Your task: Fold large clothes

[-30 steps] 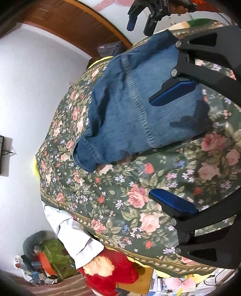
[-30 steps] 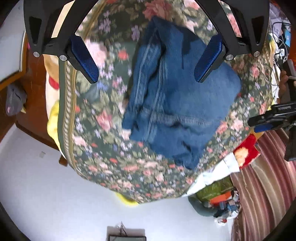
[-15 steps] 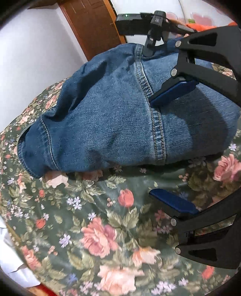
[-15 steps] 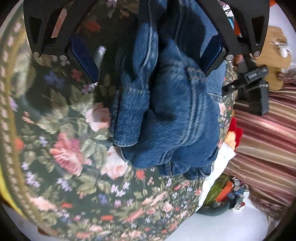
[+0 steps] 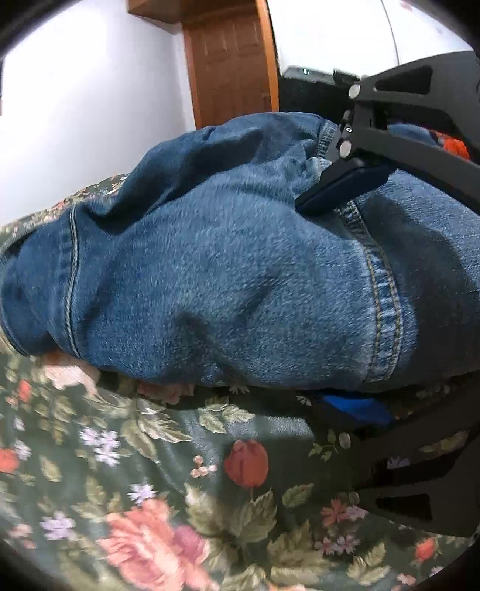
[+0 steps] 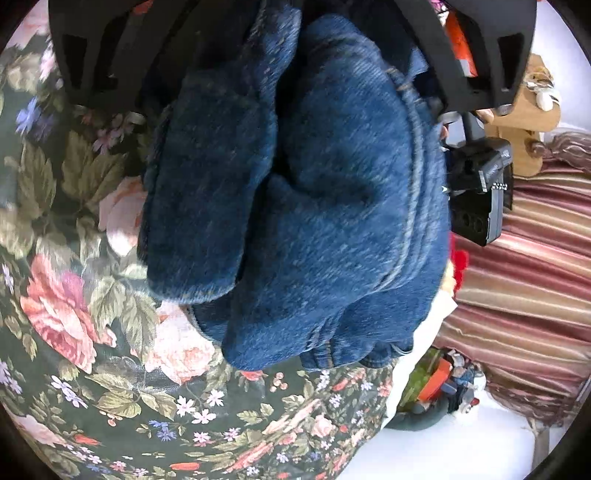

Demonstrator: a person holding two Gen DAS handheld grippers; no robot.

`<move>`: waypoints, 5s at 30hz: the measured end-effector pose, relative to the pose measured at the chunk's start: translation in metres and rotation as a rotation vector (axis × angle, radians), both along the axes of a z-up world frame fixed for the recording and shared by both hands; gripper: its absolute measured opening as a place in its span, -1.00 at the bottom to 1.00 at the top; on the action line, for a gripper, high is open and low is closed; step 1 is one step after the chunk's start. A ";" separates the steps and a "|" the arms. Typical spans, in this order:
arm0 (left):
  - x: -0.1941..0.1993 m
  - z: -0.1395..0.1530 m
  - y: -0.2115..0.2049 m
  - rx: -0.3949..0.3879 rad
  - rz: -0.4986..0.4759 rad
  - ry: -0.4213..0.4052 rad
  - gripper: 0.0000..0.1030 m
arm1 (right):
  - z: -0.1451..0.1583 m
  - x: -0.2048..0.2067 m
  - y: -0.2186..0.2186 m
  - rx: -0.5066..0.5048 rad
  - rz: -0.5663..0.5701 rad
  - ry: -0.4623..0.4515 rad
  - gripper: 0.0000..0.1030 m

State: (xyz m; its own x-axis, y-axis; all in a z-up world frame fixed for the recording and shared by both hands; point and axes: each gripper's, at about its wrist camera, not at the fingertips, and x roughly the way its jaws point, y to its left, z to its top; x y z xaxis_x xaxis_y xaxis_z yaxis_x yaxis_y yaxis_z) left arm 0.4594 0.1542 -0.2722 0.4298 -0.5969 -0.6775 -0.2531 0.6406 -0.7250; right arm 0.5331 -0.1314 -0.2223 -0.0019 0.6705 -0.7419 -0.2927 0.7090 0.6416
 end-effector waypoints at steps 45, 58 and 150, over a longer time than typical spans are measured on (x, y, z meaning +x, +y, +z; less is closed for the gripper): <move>-0.123 0.057 0.135 0.277 0.036 -0.099 0.36 | 0.004 -0.097 0.176 -0.048 0.112 0.018 -0.04; -0.164 0.111 0.118 0.625 0.039 -0.252 0.36 | 0.026 -0.111 0.167 -0.197 0.218 -0.125 0.02; -0.450 0.320 -0.044 0.901 0.388 -0.890 0.89 | 0.287 -0.460 0.045 -0.014 -0.252 -1.182 1.00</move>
